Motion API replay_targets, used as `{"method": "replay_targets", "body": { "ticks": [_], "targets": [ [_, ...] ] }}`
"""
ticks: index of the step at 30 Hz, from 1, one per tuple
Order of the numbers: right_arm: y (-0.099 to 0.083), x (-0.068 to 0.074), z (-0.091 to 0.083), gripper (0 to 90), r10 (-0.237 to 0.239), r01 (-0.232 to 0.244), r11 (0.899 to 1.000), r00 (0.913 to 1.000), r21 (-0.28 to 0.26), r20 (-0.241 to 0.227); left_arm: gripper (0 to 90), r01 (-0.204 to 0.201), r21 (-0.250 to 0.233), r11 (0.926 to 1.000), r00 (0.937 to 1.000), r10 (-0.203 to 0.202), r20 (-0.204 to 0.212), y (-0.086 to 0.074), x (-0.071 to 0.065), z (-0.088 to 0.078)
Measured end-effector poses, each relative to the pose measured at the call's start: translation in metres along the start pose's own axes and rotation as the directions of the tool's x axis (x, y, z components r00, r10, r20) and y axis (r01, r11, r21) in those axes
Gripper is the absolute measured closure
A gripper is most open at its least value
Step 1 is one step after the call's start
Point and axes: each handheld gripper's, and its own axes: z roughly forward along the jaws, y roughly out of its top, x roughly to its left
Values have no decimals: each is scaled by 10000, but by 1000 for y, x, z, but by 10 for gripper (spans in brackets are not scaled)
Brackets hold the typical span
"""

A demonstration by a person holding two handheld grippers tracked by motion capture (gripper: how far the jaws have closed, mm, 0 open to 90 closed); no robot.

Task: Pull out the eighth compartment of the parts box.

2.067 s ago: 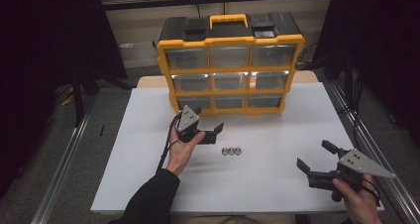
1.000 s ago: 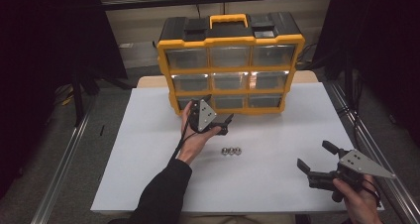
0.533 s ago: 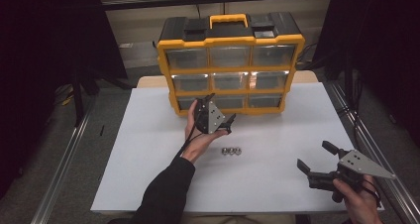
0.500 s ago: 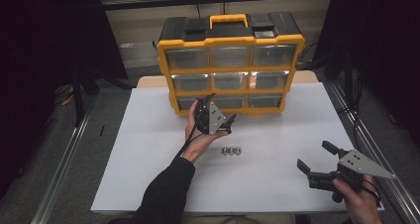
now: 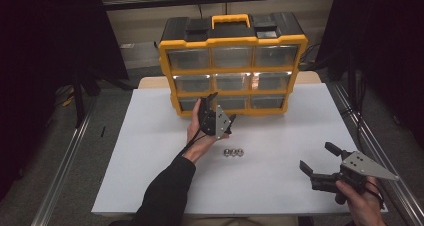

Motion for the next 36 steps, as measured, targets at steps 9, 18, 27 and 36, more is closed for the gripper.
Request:
{"method": "replay_targets", "body": {
  "ticks": [9,18,27,36],
  "targets": [
    [0,0,1,1,-84,84,10000,10000,-22,40,68,-971,44,9953,9934,972,-611,-1,-4,4],
    [-1,0,1,1,-63,63,10000,10000,24,19,72,-1221,253,9922,9899,1236,-691,-6,-11,10],
    [-1,0,1,1,-60,60,10000,10000,59,22,127,-1457,286,9889,9862,1475,-756,-8,-11,13],
    [-1,0,1,1,-87,87,10000,10000,-1,16,192,-2215,339,9746,9701,2238,-939,-9,-13,15]
  ]
}}
